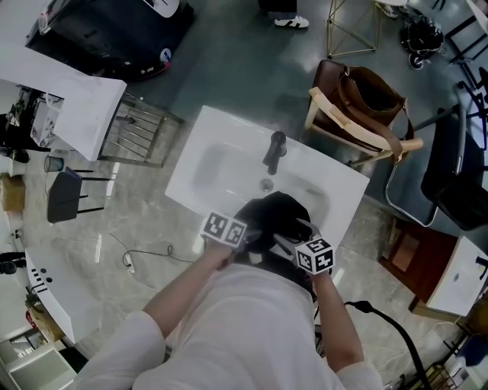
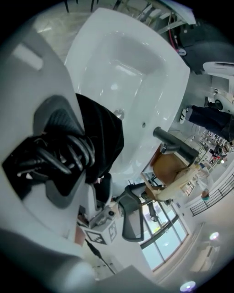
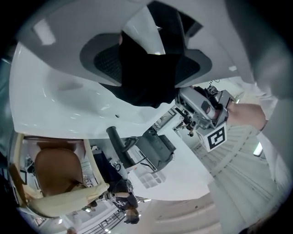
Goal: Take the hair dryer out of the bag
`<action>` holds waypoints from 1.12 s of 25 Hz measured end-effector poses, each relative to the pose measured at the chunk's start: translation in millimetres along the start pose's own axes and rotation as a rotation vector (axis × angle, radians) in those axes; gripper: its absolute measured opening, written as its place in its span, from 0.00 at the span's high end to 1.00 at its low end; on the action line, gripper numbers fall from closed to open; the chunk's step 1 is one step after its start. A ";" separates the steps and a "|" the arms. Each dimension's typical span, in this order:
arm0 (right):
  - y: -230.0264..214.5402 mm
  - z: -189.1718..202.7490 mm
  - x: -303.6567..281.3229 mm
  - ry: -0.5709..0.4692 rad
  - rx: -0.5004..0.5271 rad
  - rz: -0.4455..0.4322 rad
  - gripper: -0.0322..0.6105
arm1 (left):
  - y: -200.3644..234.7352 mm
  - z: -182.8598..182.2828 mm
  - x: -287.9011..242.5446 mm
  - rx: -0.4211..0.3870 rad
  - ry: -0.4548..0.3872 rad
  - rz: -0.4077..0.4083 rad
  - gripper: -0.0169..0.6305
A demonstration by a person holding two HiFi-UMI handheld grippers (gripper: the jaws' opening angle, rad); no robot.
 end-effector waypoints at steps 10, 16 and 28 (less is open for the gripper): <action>6.5 5.4 5.6 0.042 -0.064 -0.027 0.29 | -5.6 26.0 24.9 0.013 -0.033 0.006 0.63; 30.0 -13.5 29.3 -0.039 -0.093 -0.178 0.42 | -0.6 29.9 26.7 0.015 -0.047 -0.003 0.63; -0.1 7.2 11.7 0.047 0.075 0.110 0.72 | -17.2 25.0 70.4 -0.121 -0.073 -0.014 0.63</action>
Point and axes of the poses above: the fingertips, and each gripper's own axes: x backward along the fingers, y to its left, z out of its underside, the point moved 5 cm from there along x, backward along the fingers, and after that the axes turned 9 degrees about -x, right-handed, at the moved point
